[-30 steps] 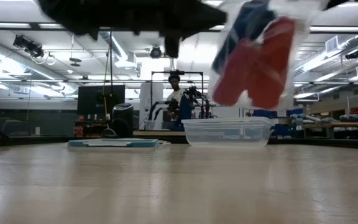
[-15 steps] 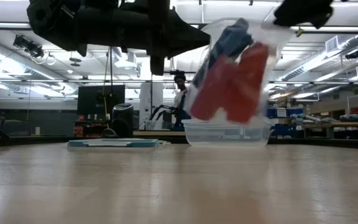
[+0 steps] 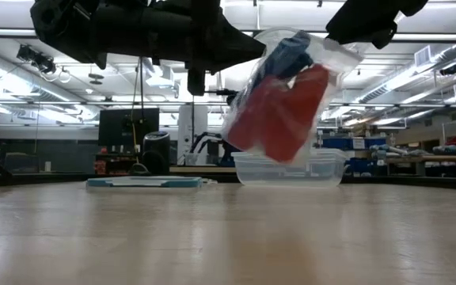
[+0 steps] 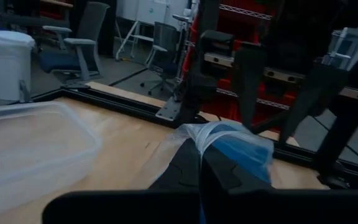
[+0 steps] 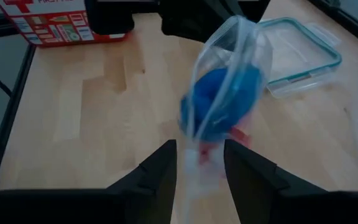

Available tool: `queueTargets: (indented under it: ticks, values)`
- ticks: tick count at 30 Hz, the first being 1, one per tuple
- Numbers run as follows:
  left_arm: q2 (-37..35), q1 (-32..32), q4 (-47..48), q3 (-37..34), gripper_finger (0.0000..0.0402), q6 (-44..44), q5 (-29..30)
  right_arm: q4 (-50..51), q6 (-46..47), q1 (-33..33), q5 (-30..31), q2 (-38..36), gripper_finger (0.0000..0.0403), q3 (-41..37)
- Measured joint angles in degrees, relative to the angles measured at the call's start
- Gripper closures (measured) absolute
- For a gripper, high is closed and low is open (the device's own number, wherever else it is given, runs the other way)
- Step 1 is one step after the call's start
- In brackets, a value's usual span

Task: Roll bandage
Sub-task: Close the transparent zip bag

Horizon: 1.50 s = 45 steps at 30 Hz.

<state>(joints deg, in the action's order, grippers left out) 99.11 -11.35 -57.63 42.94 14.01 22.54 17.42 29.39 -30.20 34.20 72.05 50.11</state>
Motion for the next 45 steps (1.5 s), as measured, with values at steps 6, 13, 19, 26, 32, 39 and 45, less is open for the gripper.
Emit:
queueTargets:
  ticks: [6, 13, 19, 26, 32, 39, 45]
  values:
    - [0.0, -0.04, -0.82, 0.0, 0.0402, 0.7, 1.59, 0.27, -0.1, 0.0, -0.22, 0.0, 0.0272, 0.0]
    - [-0.02, -0.18, -3.74, 0.02, 0.0402, 1.28, 1.6, 1.83, -0.62, 0.0, -0.03, 0.0, 0.0273, 0.0]
    - [-0.02, -0.42, -5.91, 0.02, 0.0402, 1.28, 1.58, 3.29, -0.62, 0.0, 0.18, 0.02, 0.0273, -0.02]
    - [-0.02, -0.42, -6.43, 0.02, 0.0402, 0.73, 1.32, 3.8, -2.3, 0.44, 0.68, 0.02, 0.0324, -0.02]
    - [-0.02, -0.39, -5.54, 0.02, 0.0398, -6.29, -4.98, 3.89, -4.62, 0.43, -1.01, 0.04, 0.0393, -0.02]
    - [-0.02, -0.37, -1.16, 0.02, 0.0293, -8.4, -7.49, 9.06, -2.29, 0.42, -2.97, -0.04, 0.0401, 1.06]
    - [-2.79, -0.39, 2.73, 0.04, 0.0187, -10.68, -7.32, 16.28, 0.54, 0.46, -4.35, -0.07, 0.0401, 3.77]
